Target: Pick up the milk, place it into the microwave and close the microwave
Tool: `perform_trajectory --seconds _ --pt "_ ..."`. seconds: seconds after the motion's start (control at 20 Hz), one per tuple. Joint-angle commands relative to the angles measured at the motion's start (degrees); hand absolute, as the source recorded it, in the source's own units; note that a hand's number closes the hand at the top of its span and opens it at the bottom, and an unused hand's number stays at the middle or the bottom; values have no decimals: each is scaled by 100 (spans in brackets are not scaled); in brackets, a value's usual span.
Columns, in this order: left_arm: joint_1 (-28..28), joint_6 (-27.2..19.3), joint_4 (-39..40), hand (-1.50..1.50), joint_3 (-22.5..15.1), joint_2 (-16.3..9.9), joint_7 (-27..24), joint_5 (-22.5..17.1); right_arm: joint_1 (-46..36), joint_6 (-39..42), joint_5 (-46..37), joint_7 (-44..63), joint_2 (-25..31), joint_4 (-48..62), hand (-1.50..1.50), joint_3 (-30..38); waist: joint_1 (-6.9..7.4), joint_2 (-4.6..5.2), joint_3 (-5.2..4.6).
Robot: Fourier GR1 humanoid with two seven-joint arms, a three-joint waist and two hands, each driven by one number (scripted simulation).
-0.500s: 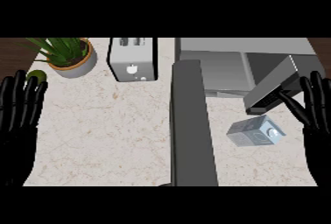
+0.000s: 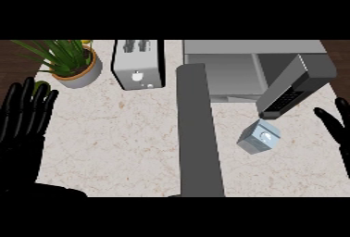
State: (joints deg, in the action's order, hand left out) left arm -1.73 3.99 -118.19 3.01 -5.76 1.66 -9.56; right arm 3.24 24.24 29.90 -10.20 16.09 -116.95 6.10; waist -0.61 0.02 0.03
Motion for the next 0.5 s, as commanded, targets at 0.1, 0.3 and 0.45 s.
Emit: perform_trajectory --seconds 0.1,0.3,0.45 --pt "-602 410 -501 -150 209 -65 296 -937 288 1704 2039 -353 1048 1064 -150 1225 97 -19 6" --pt "-1189 892 -924 -150 736 -357 418 -1744 485 2175 2065 -355 1222 1627 -150 1481 118 -16 -3" --pt "-1337 820 -1320 -150 737 -305 587 -1693 16 2482 1198 -621 897 2366 -150 1398 130 -4 1"
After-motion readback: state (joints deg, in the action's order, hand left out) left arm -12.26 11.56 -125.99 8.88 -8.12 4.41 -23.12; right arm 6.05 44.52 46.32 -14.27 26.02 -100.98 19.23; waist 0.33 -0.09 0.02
